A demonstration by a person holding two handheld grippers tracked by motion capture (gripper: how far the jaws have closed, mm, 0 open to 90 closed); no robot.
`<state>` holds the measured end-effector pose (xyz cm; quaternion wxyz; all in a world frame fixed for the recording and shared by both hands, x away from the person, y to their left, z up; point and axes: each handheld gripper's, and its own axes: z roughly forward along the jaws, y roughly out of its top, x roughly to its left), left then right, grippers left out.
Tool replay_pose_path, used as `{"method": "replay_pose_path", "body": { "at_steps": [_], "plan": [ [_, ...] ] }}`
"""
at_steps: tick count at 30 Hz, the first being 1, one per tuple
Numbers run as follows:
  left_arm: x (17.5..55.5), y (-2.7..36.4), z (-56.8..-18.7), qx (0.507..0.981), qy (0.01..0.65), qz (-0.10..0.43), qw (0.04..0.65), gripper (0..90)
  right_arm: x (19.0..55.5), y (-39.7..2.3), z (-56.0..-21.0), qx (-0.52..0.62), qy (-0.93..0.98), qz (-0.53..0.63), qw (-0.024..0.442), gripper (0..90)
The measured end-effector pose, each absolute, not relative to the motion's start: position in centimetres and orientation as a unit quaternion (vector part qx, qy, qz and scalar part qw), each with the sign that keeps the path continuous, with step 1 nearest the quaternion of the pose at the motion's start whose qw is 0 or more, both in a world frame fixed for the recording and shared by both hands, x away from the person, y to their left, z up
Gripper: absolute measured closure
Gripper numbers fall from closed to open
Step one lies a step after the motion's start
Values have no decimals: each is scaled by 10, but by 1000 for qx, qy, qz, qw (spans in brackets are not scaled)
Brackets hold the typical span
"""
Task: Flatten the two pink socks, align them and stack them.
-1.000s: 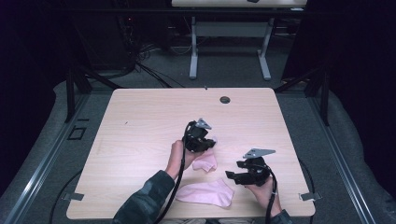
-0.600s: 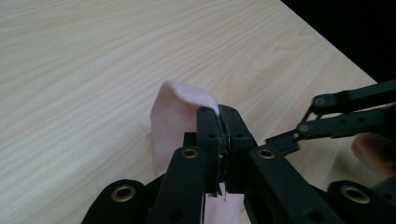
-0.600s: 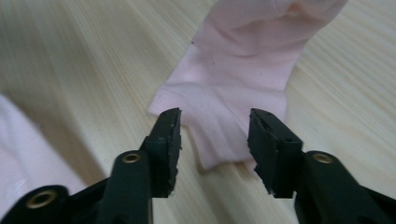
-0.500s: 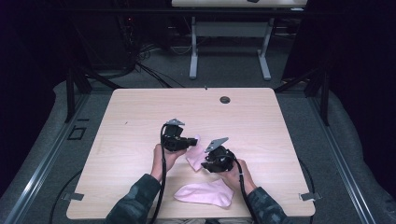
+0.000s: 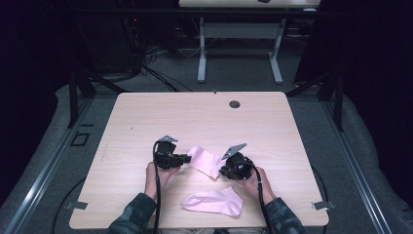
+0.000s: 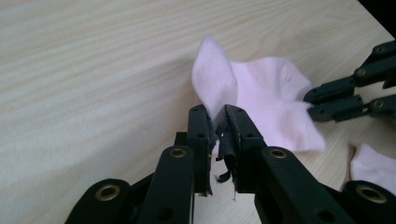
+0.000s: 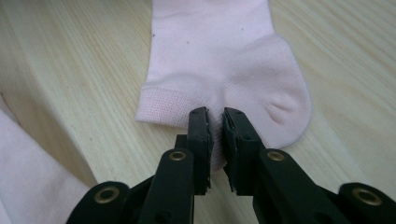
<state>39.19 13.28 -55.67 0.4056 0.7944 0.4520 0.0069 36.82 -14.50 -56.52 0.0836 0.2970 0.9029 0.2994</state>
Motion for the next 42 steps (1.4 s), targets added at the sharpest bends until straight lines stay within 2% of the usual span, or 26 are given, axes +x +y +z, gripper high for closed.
{"method": "replay_pose_path", "body": {
  "at_steps": [2, 4, 7, 11, 14, 16, 18, 21, 25, 30, 36, 40, 42],
  "plan": [
    [390, 136, -559, 793, 458, 1, 403, 742, 368, -150, -565, 302, 901, 295, 96, 765],
    [388, 139, -560, 793, 464, 2, 394, 641, 366, -155, -563, 304, 897, 301, 112, 711],
    [382, 143, -559, 795, 465, 21, 388, 546, 359, -159, -553, 296, 889, 328, 124, 630],
    [371, 145, -553, 803, 452, 51, 385, 441, 352, -144, -550, 262, 903, 320, 114, 494],
    [364, 144, -549, 813, 427, 80, 387, 400, 352, -132, -560, 253, 915, 295, 110, 490],
    [361, 141, -547, 824, 414, 92, 376, 385, 353, -129, -566, 255, 915, 291, 113, 561],
    [358, 137, -546, 832, 400, 101, 371, 408, 354, -130, -565, 254, 915, 293, 113, 693],
    [357, 128, -547, 846, 374, 105, 366, 436, 356, -134, -566, 271, 907, 303, 110, 809],
    [353, 113, -546, 862, 324, 105, 376, 453, 361, -143, -564, 287, 899, 323, 69, 820],
    [351, 85, -543, 886, 271, 114, 358, 455, 362, -154, -546, 298, 887, 352, 28, 820],
    [355, 58, -546, 903, 222, 107, 351, 502, 361, -162, -527, 291, 884, 367, 3, 819],
    [355, 50, -545, 900, 200, 90, 377, 732, 360, -168, -522, 293, 882, 371, 1, 816],
    [355, 49, -542, 894, 205, 80, 391, 806, 359, -171, -522, 297, 881, 369, 8, 810]
  ]
}}
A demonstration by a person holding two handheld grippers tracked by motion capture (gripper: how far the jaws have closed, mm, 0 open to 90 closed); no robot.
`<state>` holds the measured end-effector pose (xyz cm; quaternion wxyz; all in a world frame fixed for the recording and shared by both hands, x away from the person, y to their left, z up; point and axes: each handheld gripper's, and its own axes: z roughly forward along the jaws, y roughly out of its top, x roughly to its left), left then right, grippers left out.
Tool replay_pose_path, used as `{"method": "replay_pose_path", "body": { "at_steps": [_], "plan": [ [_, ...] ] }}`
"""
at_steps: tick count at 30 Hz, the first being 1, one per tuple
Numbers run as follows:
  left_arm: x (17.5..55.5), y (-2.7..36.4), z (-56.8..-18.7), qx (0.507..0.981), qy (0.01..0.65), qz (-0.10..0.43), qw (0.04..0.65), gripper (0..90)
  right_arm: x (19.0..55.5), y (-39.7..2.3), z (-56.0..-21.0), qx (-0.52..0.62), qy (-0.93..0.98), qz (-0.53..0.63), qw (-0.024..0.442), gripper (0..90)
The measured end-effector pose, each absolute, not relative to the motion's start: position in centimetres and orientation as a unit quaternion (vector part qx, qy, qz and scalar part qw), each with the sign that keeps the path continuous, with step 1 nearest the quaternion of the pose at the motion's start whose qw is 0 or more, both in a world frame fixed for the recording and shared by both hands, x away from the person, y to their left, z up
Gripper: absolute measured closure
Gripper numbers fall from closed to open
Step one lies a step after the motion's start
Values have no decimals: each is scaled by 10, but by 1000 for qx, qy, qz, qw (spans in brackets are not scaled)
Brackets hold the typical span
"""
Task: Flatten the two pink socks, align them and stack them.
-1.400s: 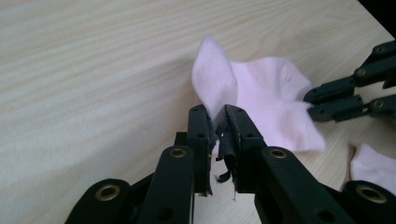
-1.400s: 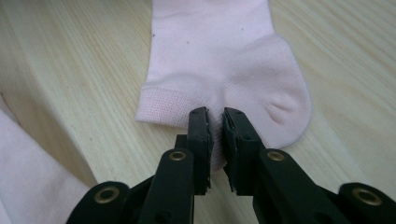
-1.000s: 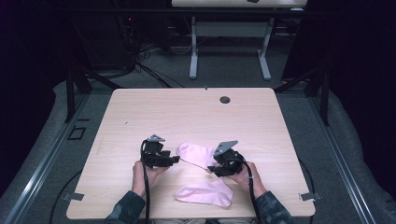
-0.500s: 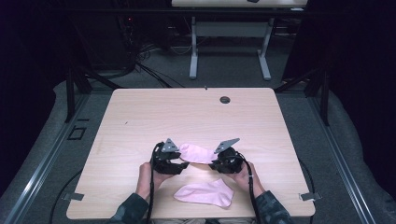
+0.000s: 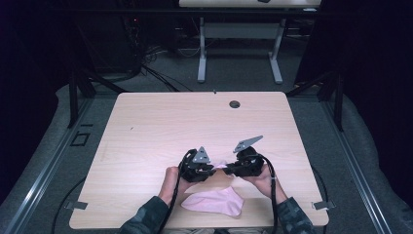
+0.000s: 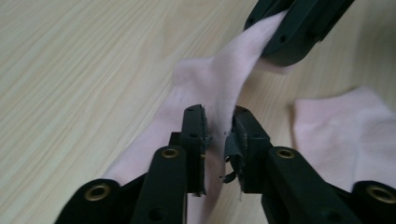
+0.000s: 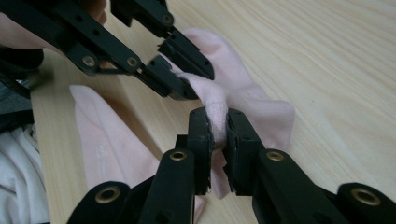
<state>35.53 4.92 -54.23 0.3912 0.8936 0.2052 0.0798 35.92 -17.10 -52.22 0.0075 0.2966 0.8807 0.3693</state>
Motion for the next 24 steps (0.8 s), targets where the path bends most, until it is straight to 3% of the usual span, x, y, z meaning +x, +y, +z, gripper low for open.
{"method": "replay_pose_path", "body": {
  "at_steps": [2, 7, 11, 16, 18, 22, 24],
  "plan": [
    [357, 48, -539, 892, 212, 72, 392, 876, 358, -175, -524, 304, 876, 373, 18, 789],
    [363, 43, -525, 888, 243, 58, 385, 884, 347, -184, -529, 328, 854, 400, 65, 668],
    [368, 40, -515, 882, 261, 48, 390, 885, 330, -181, -532, 322, 848, 400, 132, 565],
    [370, 37, -505, 875, 274, 46, 396, 884, 317, -172, -535, 322, 831, 406, 200, 512],
    [370, 37, -502, 874, 275, 42, 399, 885, 316, -171, -536, 322, 825, 413, 215, 526],
    [368, 40, -501, 871, 273, 38, 406, 883, 312, -174, -532, 317, 810, 431, 240, 794],
    [367, 43, -503, 871, 272, 37, 407, 880, 313, -177, -525, 314, 810, 438, 230, 850]
  ]
}}
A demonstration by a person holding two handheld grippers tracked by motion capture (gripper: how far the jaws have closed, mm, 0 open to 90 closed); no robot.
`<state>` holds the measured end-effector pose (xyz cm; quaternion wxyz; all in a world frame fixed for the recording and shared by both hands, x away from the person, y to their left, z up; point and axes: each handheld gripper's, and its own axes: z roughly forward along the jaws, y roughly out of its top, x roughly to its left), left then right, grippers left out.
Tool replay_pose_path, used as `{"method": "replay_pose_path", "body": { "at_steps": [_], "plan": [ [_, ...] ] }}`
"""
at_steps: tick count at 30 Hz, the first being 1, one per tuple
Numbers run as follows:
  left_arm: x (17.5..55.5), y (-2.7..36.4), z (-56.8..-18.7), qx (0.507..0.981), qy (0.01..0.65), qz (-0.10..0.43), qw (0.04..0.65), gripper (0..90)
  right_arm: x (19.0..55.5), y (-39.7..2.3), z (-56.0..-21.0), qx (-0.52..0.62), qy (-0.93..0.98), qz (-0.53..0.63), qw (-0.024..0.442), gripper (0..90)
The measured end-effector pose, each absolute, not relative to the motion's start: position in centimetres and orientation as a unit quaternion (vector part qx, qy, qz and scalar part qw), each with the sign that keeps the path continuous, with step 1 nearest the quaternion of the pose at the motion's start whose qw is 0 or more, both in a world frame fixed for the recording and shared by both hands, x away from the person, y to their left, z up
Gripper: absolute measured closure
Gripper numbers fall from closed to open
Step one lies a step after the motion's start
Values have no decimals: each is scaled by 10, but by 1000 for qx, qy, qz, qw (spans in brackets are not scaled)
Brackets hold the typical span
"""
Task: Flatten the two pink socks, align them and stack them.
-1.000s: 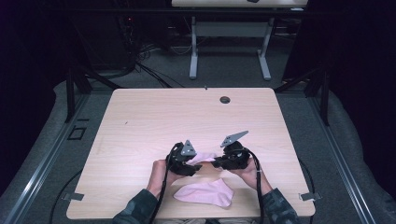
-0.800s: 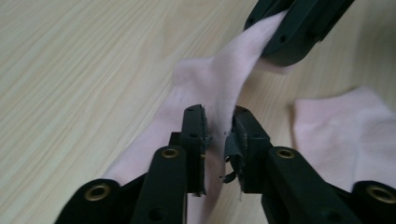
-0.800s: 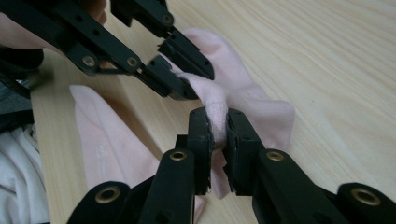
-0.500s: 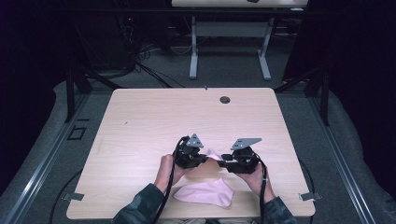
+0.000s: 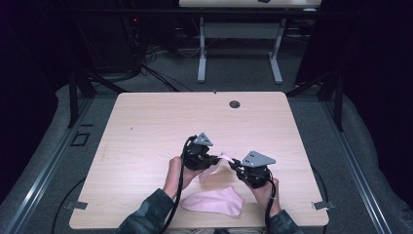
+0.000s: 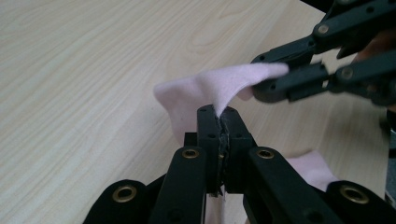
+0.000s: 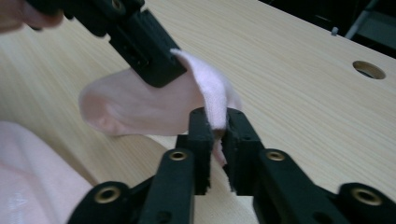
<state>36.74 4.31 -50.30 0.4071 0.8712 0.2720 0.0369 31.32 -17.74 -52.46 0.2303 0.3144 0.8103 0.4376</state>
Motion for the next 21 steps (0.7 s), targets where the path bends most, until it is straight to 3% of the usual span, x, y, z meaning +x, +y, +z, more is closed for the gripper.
{"method": "replay_pose_path", "body": {
  "at_steps": [6, 12, 15, 16, 17, 18, 21],
  "plan": [
    [351, 51, -527, 876, 283, 46, 388, 698, 321, -180, -496, 312, 832, 423, 176, 862],
    [336, 57, -550, 888, 288, 63, 354, 605, 326, -175, -479, 337, 845, 390, 139, 863],
    [334, 59, -556, 889, 283, 65, 353, 653, 328, -174, -479, 342, 845, 390, 132, 863],
    [334, 60, -556, 888, 282, 68, 357, 779, 328, -174, -479, 343, 845, 389, 131, 863],
    [335, 60, -556, 886, 280, 66, 364, 779, 328, -174, -479, 343, 845, 389, 131, 863],
    [335, 62, -555, 885, 280, 66, 367, 845, 328, -174, -478, 342, 846, 389, 128, 863],
    [334, 67, -547, 885, 273, 61, 372, 878, 325, -177, -475, 341, 847, 388, 123, 863]
  ]
}}
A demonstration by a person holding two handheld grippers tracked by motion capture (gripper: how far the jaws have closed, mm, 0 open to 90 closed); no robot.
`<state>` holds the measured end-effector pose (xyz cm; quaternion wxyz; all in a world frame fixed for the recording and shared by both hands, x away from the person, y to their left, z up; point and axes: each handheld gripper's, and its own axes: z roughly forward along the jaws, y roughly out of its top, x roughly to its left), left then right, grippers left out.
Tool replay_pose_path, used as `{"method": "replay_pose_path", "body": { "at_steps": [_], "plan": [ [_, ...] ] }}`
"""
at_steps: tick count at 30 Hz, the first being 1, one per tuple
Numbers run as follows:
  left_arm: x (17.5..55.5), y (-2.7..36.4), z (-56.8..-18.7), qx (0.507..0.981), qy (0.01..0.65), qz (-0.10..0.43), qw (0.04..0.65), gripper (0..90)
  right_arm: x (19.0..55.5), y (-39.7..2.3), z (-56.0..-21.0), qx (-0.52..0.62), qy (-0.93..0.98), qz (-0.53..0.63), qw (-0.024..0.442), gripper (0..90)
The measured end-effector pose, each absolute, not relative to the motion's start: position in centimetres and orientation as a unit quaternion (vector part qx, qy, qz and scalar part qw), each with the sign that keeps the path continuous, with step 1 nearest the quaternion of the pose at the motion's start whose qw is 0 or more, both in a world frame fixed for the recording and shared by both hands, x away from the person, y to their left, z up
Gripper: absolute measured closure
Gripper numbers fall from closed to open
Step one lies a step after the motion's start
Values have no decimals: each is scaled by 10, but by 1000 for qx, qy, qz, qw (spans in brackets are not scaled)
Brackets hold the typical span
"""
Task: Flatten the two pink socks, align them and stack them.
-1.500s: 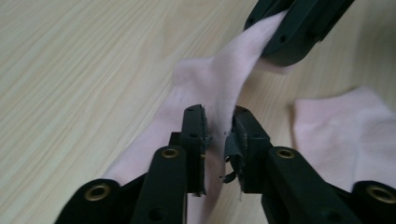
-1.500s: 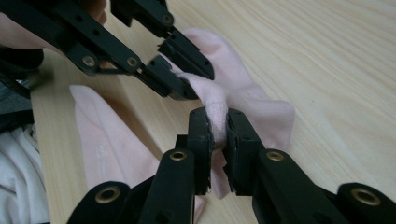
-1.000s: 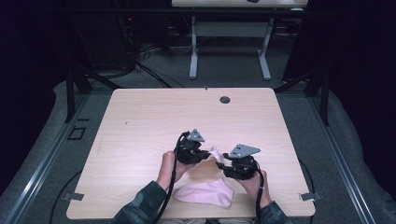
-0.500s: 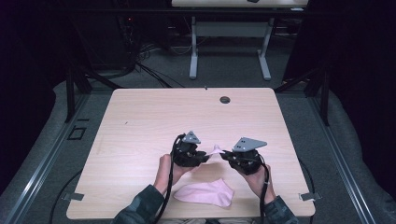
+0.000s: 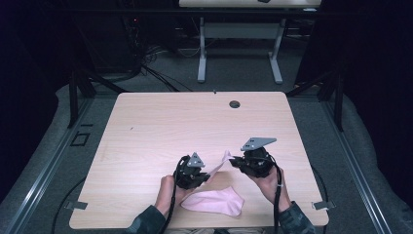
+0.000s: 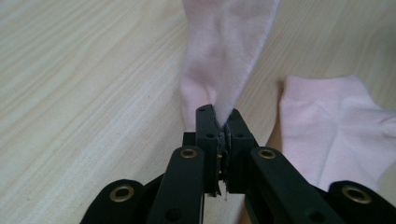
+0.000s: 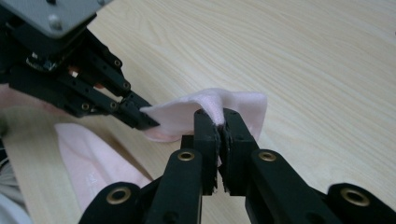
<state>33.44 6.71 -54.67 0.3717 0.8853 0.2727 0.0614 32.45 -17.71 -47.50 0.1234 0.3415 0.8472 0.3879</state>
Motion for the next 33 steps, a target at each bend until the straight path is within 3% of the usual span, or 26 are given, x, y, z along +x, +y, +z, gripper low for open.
{"method": "replay_pose_path", "body": {
  "at_steps": [6, 10, 19, 21, 25, 29, 33],
  "plan": [
    [315, 86, -510, 893, 256, 51, 368, 878, 310, -194, -475, 325, 853, 402, 71, 862],
    [294, 97, -490, 897, 252, 16, 362, 877, 288, -202, -475, 317, 858, 401, 45, 861],
    [264, 98, -505, 909, 240, -120, 318, 873, 247, -200, -477, 304, 875, 376, -30, 859],
    [272, 98, -513, 908, 252, -125, 309, 868, 253, -201, -487, 315, 875, 364, -51, 856],
    [297, 101, -530, 900, 278, -145, 302, 841, 280, -194, -516, 342, 876, 337, -46, 813],
    [315, 108, -541, 889, 310, -143, 303, 738, 308, -195, -541, 363, 858, 355, -77, 737],
    [319, 114, -549, 884, 326, -142, 305, 676, 316, -197, -552, 375, 848, 366, -82, 739]
  ]
}}
